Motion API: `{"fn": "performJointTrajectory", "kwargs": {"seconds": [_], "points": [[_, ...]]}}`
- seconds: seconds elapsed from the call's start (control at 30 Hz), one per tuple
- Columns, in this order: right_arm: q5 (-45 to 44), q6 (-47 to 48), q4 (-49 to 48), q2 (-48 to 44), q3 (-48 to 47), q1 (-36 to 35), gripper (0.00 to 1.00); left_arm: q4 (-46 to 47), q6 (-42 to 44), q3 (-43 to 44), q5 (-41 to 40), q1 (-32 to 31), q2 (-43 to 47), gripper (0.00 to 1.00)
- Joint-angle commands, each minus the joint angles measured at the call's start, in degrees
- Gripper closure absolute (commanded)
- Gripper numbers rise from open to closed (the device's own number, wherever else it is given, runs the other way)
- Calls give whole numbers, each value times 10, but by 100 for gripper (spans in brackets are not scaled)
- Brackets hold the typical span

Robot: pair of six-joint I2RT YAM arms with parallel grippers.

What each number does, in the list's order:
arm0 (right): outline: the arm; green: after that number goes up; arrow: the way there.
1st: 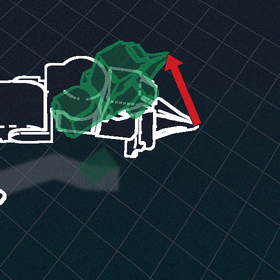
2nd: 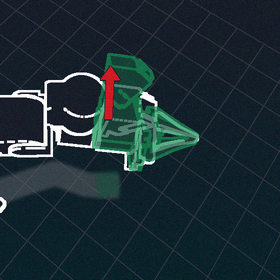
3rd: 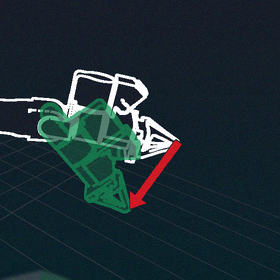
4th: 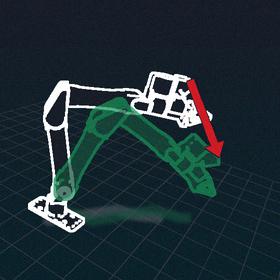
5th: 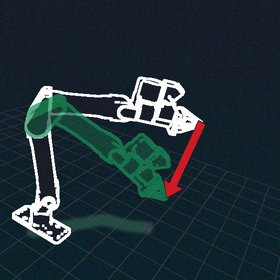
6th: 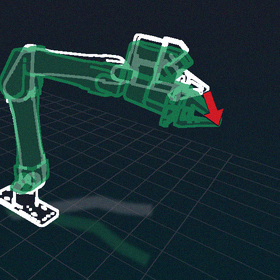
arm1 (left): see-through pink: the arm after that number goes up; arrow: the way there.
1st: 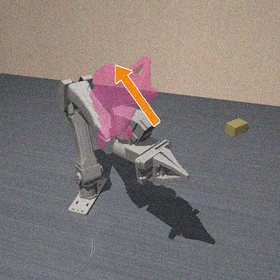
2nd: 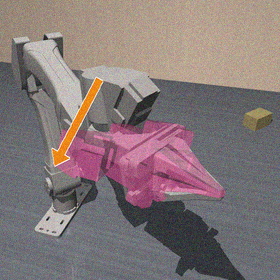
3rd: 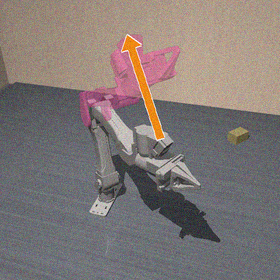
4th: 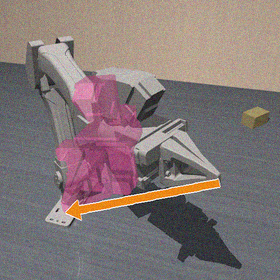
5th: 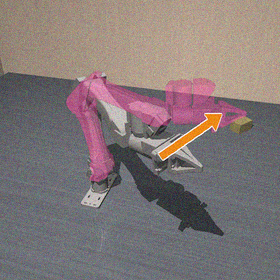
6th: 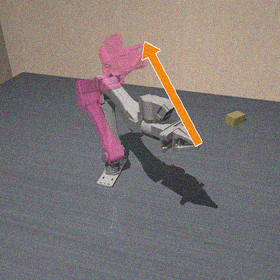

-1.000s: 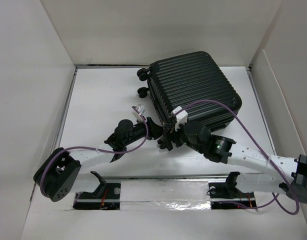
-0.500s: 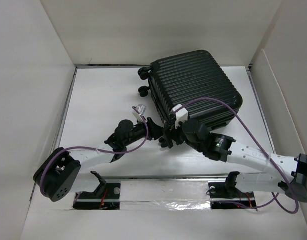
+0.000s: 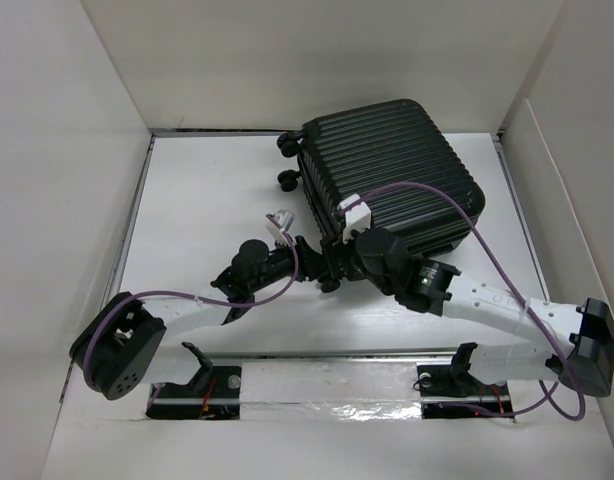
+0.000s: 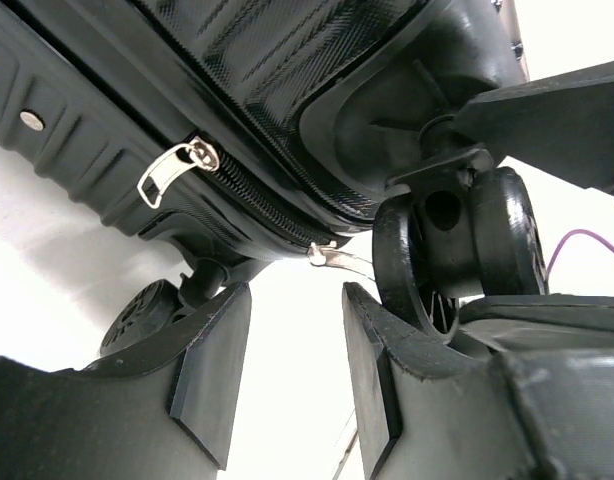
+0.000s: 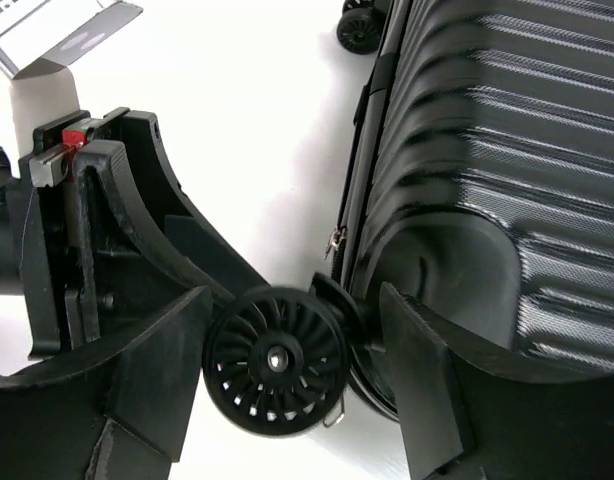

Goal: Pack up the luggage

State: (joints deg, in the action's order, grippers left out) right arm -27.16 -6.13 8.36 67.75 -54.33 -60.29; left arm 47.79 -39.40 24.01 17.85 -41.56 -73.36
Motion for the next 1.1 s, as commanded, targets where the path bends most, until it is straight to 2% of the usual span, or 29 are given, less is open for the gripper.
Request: {"fn": "performJointTrajectory", "kwargs": {"seconds": [0.0,0.23,0.6,0.9,0.97,1.03,1.07], "points": [[-19,12,-38,14,-28,3,27,38,11,25,8,-3,3,62],[2,-12,-8,16,-27,3,20,41,11,29,6,-3,2,62],[-10,-29,17,-7,1,3,19,43,8,31,8,-3,2,62],[-15,-33,15,-17,19,3,23,49,5,34,14,3,0,62],[-17,-34,14,-13,19,3,27,49,4,34,14,3,0,62],[-16,-32,10,-9,19,3,40,50,3,33,13,3,-1,62],[-15,-31,9,-6,18,3,42,51,3,32,15,3,-1,62]]}}
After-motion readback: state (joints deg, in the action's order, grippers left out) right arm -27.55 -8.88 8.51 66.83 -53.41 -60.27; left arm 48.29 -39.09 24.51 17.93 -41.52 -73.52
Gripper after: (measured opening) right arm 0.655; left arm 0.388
